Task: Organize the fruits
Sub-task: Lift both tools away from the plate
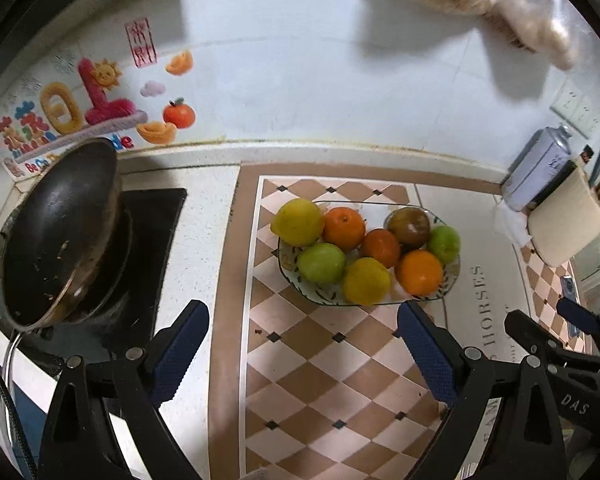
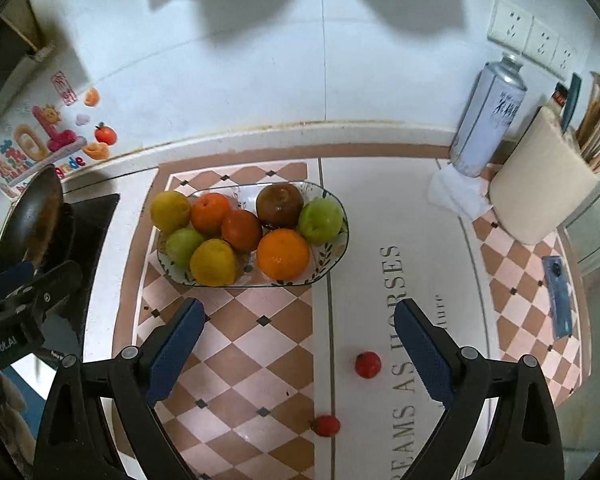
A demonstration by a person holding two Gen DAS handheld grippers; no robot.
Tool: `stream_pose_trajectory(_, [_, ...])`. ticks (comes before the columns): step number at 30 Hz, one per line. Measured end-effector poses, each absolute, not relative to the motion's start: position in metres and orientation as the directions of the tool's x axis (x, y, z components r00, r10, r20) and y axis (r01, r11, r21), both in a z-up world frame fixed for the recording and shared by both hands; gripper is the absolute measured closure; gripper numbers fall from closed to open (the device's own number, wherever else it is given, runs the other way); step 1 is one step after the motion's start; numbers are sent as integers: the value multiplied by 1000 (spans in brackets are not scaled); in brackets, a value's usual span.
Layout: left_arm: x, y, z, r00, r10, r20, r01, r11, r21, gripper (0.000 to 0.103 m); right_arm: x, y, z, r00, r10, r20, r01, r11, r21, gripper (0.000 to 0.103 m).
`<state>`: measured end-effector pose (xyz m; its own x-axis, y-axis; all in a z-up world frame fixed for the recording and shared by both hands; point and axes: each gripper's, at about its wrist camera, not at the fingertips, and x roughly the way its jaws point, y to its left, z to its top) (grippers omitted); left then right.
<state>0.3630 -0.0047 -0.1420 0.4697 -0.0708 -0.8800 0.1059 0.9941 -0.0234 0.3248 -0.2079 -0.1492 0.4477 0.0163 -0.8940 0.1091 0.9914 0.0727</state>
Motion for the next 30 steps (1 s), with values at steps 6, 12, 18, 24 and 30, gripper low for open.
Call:
stream_pose_trajectory(6, [330,-4,-110,535,-68,-842,107,994,-12,7,292,-202,-114,503,17,-864,84,994,69,5])
stream_pose_trajectory(12, [300,-4,-84,582,-56,-812,109,994,9,7,262,-196,-81,558,32,-829,69,994,85,5])
stream_pose_trajectory(18, [277,-1,-65,614,-60,-787,111,994,11,7,236,-193,-52,605,43,-795,59,993,99,5])
stream_pose_trajectory(24, [260,-2,-50,640,-74,-765,118,993,3,7,219,-195,-37,635,37,-772,75,991,109,5])
stream_pose_trajectory(30, [253,-8,-49,637,-87,-766,133,991,-2,7,217,-204,-43,619,71,-783,93,982,162,5])
